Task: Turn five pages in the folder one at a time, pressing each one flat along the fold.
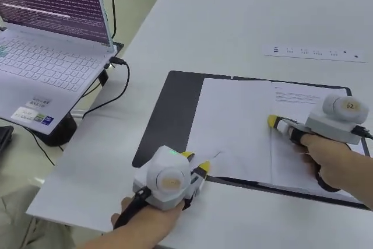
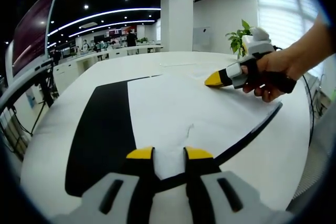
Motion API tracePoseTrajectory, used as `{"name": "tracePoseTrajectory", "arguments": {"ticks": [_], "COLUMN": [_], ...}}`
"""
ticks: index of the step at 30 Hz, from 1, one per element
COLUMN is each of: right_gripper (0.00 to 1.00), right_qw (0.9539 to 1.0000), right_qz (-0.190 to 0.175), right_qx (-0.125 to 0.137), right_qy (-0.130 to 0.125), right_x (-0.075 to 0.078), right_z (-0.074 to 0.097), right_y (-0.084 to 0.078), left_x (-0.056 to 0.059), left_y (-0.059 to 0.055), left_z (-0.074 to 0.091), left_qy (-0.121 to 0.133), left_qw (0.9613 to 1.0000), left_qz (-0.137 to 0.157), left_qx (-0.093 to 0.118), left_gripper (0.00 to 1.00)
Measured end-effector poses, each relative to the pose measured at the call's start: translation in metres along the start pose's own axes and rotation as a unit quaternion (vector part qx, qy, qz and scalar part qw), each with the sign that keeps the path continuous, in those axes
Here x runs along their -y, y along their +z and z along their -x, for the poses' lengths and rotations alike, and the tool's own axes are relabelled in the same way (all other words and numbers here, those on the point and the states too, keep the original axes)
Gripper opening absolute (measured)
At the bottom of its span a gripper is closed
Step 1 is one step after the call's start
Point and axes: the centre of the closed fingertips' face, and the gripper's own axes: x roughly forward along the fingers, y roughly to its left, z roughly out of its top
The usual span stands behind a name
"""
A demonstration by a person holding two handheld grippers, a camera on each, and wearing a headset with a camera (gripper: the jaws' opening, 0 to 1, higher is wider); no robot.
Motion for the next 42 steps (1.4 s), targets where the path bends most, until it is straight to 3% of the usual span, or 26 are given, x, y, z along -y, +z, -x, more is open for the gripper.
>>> {"name": "tracePoseTrajectory", "arguments": {"ticks": [14,19,32,42], "right_gripper": [0.00,0.00,0.00,0.00], "right_qw": [0.9999,0.9998,0.9988,0.9967], "right_qz": [-0.015,-0.019,-0.032,-0.061], "right_qx": [0.002,0.001,-0.020,-0.034], "right_qy": [0.005,0.007,0.033,0.042], "right_x": [-0.018,-0.016,-0.031,-0.038], "right_z": [0.025,0.028,0.055,0.080], "right_y": [-0.027,-0.033,-0.068,-0.090], "left_x": [0.001,0.001,0.001,0.001], "left_y": [0.001,0.001,0.001,0.001], "left_z": [0.001,0.001,0.001,0.001], "left_qy": [0.002,0.003,0.004,0.005], "left_qw": [1.0000,1.0000,0.9999,0.9999], "left_qz": [0.003,0.002,0.010,0.012], "left_qx": [0.001,0.001,0.001,0.000], "left_gripper": [0.20,0.20,0.21,0.21]}}
